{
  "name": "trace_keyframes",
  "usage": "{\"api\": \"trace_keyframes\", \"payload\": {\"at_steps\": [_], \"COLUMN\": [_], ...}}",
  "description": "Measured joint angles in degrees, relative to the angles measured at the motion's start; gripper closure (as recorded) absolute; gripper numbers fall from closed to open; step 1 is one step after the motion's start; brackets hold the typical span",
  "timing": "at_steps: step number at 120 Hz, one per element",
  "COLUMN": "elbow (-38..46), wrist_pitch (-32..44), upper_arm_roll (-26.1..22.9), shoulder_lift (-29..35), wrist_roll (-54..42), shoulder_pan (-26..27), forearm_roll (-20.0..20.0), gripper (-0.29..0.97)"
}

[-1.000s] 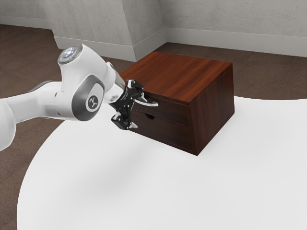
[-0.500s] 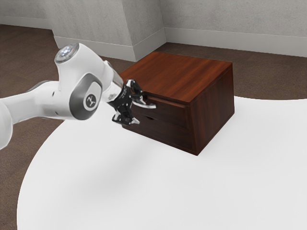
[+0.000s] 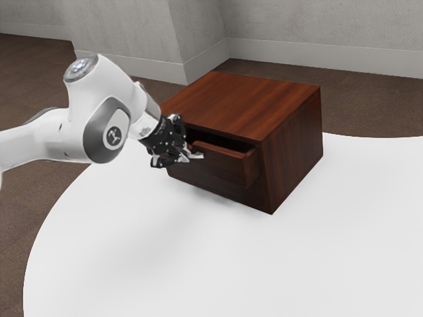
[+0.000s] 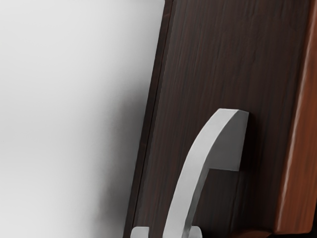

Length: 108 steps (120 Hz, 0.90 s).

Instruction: Pull the drawer handle with one arm to open the drawer

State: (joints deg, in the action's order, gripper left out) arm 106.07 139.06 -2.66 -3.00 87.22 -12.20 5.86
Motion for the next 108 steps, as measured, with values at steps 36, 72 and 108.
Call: {"api": "trace_keyframes", "payload": {"at_steps": [36,72,108], "elbow": [6.3,12.7,15.3], "wrist_pitch": [-2.6,-3.3,-3.4], "upper_arm_roll": [0.4,2.3,2.5], "shoulder_lift": [5.6,11.7,14.6], "wrist_roll": [0.2,0.3,0.3], "shoulder_pan": [-0.4,0.9,0.7], "forearm_roll": [-0.2,-0.4,-0.4], "gripper": [0.78,0.78,0.78]}}
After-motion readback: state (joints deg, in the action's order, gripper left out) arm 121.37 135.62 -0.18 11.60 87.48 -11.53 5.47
